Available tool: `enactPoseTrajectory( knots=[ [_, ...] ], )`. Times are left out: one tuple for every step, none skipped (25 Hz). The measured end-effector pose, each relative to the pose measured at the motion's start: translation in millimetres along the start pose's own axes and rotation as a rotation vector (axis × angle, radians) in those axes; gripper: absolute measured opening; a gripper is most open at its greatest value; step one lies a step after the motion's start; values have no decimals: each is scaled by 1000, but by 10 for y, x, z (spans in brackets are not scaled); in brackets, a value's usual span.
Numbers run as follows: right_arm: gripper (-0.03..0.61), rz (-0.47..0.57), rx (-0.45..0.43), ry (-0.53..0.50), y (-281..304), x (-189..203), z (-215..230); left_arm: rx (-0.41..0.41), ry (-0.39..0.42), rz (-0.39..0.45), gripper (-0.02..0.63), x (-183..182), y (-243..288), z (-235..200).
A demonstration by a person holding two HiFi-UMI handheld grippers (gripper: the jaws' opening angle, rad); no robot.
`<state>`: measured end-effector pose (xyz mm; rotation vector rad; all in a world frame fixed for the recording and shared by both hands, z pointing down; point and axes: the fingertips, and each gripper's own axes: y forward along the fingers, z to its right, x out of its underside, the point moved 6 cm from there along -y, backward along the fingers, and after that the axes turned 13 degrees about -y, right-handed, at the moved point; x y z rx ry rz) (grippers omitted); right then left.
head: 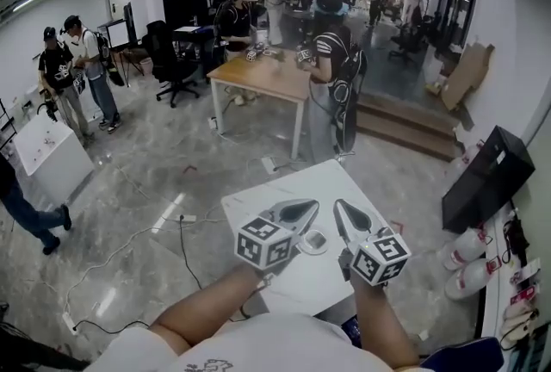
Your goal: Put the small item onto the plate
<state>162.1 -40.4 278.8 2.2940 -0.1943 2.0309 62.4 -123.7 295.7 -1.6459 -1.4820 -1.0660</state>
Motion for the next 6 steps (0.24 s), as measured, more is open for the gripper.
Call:
enactPoseTrajectory(
  knots=[
    [2,1,2,-1,11,-1,-4,1,2,2,8,-10,-8,-10],
    [2,2,3,-1,26,-1,-5,1,4,4,6,-22,-13,-25],
    [2,3,4,0,44,1,-3,0,5,6,6,-34,-15,-44],
    [2,3,5,1,63,4,1,-1,5,8,7,-44,-16,-65],
    [2,3,6,1,82,7,5,-2,5,10,8,-54,-16,-85],
    [2,3,7,2,100,11,10,-2,4,12,7,-64,-17,-105]
  ],
)
